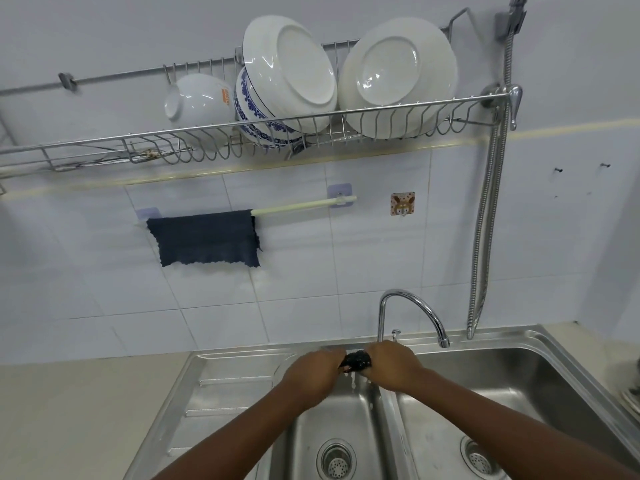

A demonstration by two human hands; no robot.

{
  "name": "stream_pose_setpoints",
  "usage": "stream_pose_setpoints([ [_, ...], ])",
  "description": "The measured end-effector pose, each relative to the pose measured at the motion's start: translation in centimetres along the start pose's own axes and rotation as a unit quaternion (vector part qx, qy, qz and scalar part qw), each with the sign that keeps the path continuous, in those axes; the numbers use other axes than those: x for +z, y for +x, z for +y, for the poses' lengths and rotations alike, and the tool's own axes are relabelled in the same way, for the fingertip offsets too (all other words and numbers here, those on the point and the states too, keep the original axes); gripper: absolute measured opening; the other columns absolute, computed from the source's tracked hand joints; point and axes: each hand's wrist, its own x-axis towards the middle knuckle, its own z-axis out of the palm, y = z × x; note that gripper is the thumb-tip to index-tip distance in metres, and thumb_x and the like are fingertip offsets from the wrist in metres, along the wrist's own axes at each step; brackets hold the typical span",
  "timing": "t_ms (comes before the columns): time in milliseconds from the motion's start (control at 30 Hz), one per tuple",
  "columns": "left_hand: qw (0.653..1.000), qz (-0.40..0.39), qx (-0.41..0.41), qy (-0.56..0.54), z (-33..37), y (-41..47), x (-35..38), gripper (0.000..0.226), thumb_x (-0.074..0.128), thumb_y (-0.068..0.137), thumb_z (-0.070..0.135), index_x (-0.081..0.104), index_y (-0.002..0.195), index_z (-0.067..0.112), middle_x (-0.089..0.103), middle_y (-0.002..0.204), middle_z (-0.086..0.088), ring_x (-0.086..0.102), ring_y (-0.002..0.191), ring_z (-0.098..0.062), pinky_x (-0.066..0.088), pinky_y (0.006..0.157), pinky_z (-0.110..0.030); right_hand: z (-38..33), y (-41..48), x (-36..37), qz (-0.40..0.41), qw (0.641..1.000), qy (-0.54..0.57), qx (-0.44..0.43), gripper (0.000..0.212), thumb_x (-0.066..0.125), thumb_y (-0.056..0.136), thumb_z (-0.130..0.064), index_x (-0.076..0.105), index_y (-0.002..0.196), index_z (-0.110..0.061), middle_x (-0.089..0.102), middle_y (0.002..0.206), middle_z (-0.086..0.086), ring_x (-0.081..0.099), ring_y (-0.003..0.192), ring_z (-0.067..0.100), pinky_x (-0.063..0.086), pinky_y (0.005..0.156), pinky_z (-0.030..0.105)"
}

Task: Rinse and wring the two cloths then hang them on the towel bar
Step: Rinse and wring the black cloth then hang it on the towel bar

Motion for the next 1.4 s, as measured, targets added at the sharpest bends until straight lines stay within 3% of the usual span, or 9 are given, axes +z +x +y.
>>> stream_pose_setpoints([
  [267,0.998,0.052,-0.001,0.032,-0.3,-0.7,1.1,0.016,0.048,0.09,0.018,0.046,0.106,0.022,0.068,0.086,-0.008,0.062,0.068,-0.025,0.034,0.053,-0.029,-1.0,0.2,-0.2,-0.066,0.991,0.117,0.029,0.036,0.055,0.083,-0.03,0.042,0.051,-0.024,0.049,0.055,-0.005,0.06,0.068,0.022,0.044,0.062,0.032],
  [467,0.992,-0.037,-0.054,-0.105,0.6,-0.3,-1.1,0.014,0.045,0.098,0.025,0.053,0.107,0.018,0.064,0.096,-0.006,0.06,0.082,-0.022,0.047,0.065,-0.031,-0.4,0.1,-0.5,0.008,0.994,0.096,-0.044,0.014,0.066,0.078,-0.025,0.06,0.079,-0.012,0.046,0.087,0.002,0.054,0.091,0.024,0.048,0.076,0.035],
  [533,0.95,-0.12,-0.093,-0.272,0.5,0.1,-3.0,0.015,0.046,0.099,0.03,0.057,0.098,0.019,0.058,0.084,0.0,0.053,0.07,-0.014,0.04,0.054,-0.02,-0.1,0.3,-1.2,0.064,0.992,0.079,-0.078,0.019,0.067,0.078,-0.022,0.061,0.093,-0.014,0.052,0.097,0.003,0.053,0.094,0.021,0.049,0.079,0.036],
  [667,0.756,-0.283,-0.171,-0.565,-1.1,0.0,-5.9,0.015,0.055,0.097,0.03,0.056,0.092,0.016,0.041,0.069,0.004,0.031,0.049,-0.002,0.028,0.038,-0.011,0.2,0.2,-1.8,0.114,0.986,-0.004,-0.122,0.016,0.058,0.08,-0.008,0.06,0.093,-0.019,0.063,0.094,0.001,0.054,0.093,0.02,0.048,0.073,0.035],
  [733,0.723,-0.317,-0.159,-0.592,-1.4,0.0,-6.0,0.019,0.058,0.096,0.03,0.059,0.1,0.011,0.039,0.071,0.004,0.031,0.052,-0.002,0.032,0.042,-0.01,-0.1,0.2,-1.8,0.112,0.987,-0.032,-0.109,0.021,0.053,0.08,-0.002,0.059,0.092,-0.018,0.063,0.091,0.002,0.054,0.091,0.022,0.048,0.071,0.037],
  [833,0.796,-0.294,-0.148,-0.508,-1.3,-0.1,-5.7,0.02,0.054,0.097,0.032,0.06,0.105,0.014,0.044,0.08,0.003,0.036,0.058,-0.006,0.041,0.051,-0.017,-0.3,0.3,-1.9,0.074,0.993,-0.009,-0.089,0.019,0.049,0.083,-0.002,0.054,0.093,-0.018,0.064,0.091,0.006,0.059,0.087,0.025,0.045,0.068,0.037],
  [1000,0.981,-0.149,-0.011,-0.124,-1.1,0.1,-4.8,0.027,0.042,0.099,0.036,0.054,0.108,0.014,0.06,0.093,-0.003,0.055,0.082,-0.02,0.037,0.064,-0.026,-1.0,0.0,-1.8,0.037,0.998,0.026,-0.034,0.021,0.063,0.077,-0.041,0.062,0.085,-0.022,0.071,0.087,0.004,0.066,0.083,0.023,0.05,0.069,0.033],
  [1133,0.996,-0.04,0.017,0.072,-1.0,0.4,-2.7,0.02,0.042,0.1,0.028,0.048,0.111,0.012,0.067,0.098,-0.014,0.063,0.083,-0.032,0.04,0.062,-0.034,-1.6,0.3,-2.0,0.002,0.998,0.06,-0.02,0.031,0.061,0.082,-0.048,0.063,0.076,-0.017,0.072,0.088,0.01,0.066,0.085,0.025,0.047,0.067,0.031],
  [1400,0.993,0.043,0.044,0.099,-2.6,0.8,-1.1,0.019,0.049,0.086,0.01,0.04,0.1,0.019,0.062,0.083,-0.01,0.06,0.066,-0.032,0.038,0.051,-0.033,-2.6,0.5,-2.3,-0.084,0.969,0.228,0.04,0.03,0.06,0.081,-0.031,0.049,0.054,-0.029,0.052,0.053,-0.008,0.05,0.046,0.003,0.037,0.047,0.022],
])
